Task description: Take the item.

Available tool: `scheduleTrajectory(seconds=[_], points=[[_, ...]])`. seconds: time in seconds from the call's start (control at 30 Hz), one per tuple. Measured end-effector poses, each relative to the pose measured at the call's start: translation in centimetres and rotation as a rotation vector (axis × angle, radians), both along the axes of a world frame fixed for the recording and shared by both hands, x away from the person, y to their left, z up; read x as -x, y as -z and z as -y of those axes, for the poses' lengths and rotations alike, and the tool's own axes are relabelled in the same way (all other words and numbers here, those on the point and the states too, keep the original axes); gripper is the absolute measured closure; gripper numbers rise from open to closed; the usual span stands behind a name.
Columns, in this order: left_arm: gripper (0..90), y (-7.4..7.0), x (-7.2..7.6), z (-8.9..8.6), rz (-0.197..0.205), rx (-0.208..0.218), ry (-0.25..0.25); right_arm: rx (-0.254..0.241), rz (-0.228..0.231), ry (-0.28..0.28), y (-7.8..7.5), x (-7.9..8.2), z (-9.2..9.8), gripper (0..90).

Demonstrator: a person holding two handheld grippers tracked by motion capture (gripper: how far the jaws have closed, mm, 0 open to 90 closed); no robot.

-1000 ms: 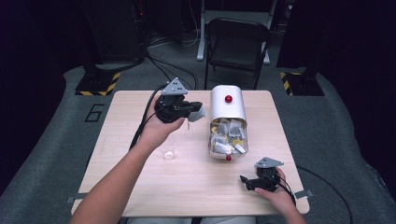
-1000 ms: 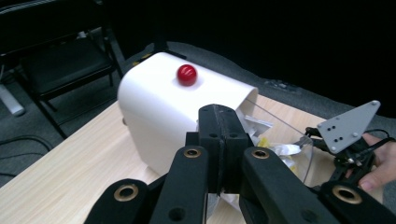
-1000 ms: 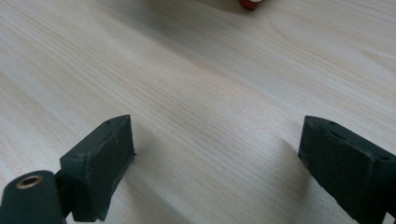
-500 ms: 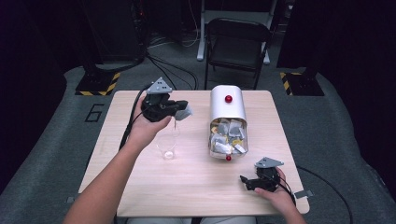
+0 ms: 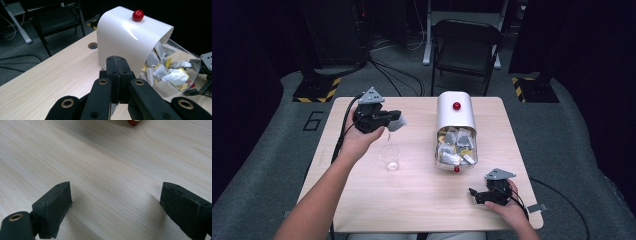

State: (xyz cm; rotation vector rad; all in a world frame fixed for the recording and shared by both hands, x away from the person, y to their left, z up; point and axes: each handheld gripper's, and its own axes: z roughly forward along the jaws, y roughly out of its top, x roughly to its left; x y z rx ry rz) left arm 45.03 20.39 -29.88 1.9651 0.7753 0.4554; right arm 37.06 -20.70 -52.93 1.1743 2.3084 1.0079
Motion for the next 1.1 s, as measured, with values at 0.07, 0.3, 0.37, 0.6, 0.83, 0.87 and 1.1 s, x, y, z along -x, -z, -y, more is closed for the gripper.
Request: scheduleTrajectory(seconds=[0.07, 0.3, 0.37, 0.6, 0.83, 0.87, 1.1], points=[[90.0, 0.2, -0.1, -0.3, 0.003, 0.001, -0.008, 0.000, 0.000, 0.000, 0.0, 0.0, 0.0, 9.9], [90.0, 1.4, -0.3, -0.9, -0.014, 0.002, -0.028, 0.000, 0.000, 0.000, 0.0, 0.0, 0.0, 9.9], [90.0, 1.8, -0.4, -1.0, -0.022, 0.002, -0.026, -0.001, 0.000, -0.002, 0.0, 0.0, 0.0, 9.9], [90.0, 3.2, -0.3, -1.1, -0.034, 0.001, -0.025, -0.002, -0.001, -0.002, 0.0, 0.0, 0.0, 9.9], [90.0, 4.8, -0.3, -1.3, -0.048, -0.001, -0.027, -0.001, -0.001, -0.002, 0.0, 0.0, 0.0, 9.9], [90.0, 5.1, -0.2, -1.3, -0.053, -0.001, -0.025, -0.001, -0.001, -0.002, 0.0, 0.0, 0.0, 9.9], [90.0, 7.1, -0.4, -1.3, -0.080, -0.009, -0.036, -0.002, 0.000, -0.001, 0.0, 0.0, 0.0, 9.9]])
